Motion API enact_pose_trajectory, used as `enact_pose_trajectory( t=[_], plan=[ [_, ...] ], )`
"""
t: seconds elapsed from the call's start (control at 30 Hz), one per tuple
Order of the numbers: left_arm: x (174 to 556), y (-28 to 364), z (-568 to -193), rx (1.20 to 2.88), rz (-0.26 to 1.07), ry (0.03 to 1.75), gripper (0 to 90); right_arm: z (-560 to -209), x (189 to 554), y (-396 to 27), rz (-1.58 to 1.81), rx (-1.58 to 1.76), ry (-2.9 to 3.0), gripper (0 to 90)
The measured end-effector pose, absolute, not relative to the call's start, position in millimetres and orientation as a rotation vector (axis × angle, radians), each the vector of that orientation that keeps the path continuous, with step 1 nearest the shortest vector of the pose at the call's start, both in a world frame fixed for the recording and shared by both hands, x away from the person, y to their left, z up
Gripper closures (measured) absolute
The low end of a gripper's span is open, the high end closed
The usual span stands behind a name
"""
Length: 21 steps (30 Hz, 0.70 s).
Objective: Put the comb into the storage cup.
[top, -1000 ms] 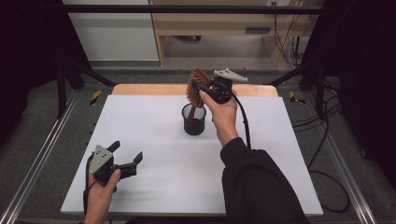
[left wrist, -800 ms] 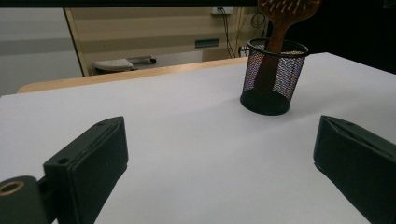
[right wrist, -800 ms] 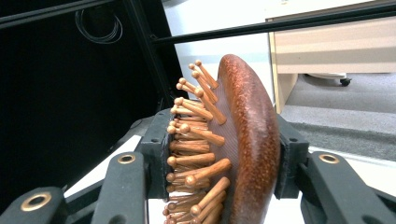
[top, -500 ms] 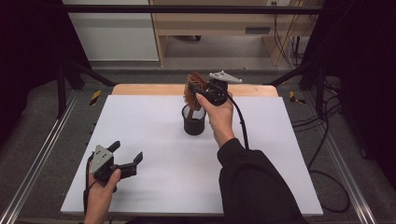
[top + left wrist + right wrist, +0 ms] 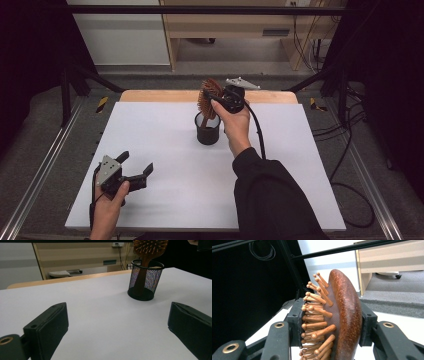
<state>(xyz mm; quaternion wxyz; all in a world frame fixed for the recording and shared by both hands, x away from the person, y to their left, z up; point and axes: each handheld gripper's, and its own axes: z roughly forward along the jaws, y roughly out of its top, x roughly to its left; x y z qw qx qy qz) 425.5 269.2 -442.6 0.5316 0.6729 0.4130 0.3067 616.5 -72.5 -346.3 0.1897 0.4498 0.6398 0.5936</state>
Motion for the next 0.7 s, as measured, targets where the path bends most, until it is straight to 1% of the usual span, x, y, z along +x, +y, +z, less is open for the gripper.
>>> enact_pose_trajectory(
  t=[0.4,0.7],
  plan=[
    [425.4,269.6,-442.6,1.606,0.729,0.985,3.5,-349.1,633.4,-76.3,1.64,1.294,1.803,48.8],
    [425.5,269.6,-442.6,1.603,0.726,0.986,3.5,-348.5,638.9,-77.1,1.627,1.294,1.828,47.7]
  ],
)
